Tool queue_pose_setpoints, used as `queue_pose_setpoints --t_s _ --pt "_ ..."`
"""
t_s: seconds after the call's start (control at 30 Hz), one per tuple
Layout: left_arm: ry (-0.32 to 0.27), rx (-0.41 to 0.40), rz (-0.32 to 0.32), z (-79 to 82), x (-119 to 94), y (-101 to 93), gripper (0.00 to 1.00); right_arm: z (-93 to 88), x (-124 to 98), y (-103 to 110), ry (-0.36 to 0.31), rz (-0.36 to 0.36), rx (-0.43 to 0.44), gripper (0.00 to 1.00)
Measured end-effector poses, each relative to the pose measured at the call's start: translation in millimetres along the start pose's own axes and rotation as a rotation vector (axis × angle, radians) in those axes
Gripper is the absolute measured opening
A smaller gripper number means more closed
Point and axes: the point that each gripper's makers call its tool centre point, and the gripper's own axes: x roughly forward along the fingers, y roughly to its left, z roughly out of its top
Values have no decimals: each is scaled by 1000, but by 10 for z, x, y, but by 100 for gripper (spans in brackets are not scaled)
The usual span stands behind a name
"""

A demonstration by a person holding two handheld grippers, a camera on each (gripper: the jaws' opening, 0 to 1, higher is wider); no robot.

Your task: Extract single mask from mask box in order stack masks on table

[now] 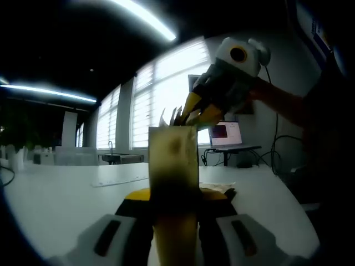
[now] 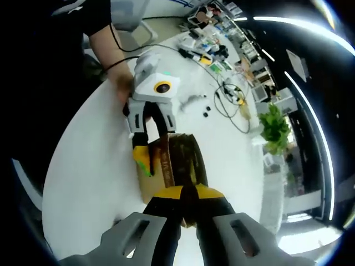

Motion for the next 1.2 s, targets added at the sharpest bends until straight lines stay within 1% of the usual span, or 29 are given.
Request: queue_pose_setpoints --t_s 0.1,0.23,0.27,0.37,0.4,0.47,0.5,0.53,0.57,0.6,0.63,0.7,0.73,1.03,1.2 --pt "0 0 0 0 0 0 33 41 14 73 5 22 1 5" --pt "0 1 0 1 -1 0 33 66 27 82 12 43 -5 5" --pt "0 1 0 1 -1 -1 33 54 26 52 13 50 -4 4" --pt "1 1 0 -1 1 -5 33 45 30 51 16 112 17 5" --pt "2 1 0 -1 1 -5 33 50 31 43 20 123 0 4" --pt "2 2 -1 -3 1 -6 33 82 45 122 38 154 -14 5" --pt "3 2 -1 -4 1 -4 33 75 66 91 45 152 -30 4" --pt "3 2 0 -4 1 -3 33 74 82 85 48 161 -31 4" --pt "3 2 0 -3 1 -3 33 64 97 101 49 189 -25 5" --pt "3 2 0 -3 0 -4 33 56 118 102 50 199 -20 5" --pt "3 3 0 -3 1 -4 33 62 130 163 57 219 -22 4" --pt "4 2 -3 -5 2 -8 33 77 151 185 59 218 -29 4" --pt "5 4 -2 -6 2 -7 33 58 166 156 58 222 -27 4" --pt "6 4 0 -5 6 -8 33 16 219 93 34 273 49 4" --pt "8 5 0 -5 7 -9 33 -15 267 71 15 314 95 1"
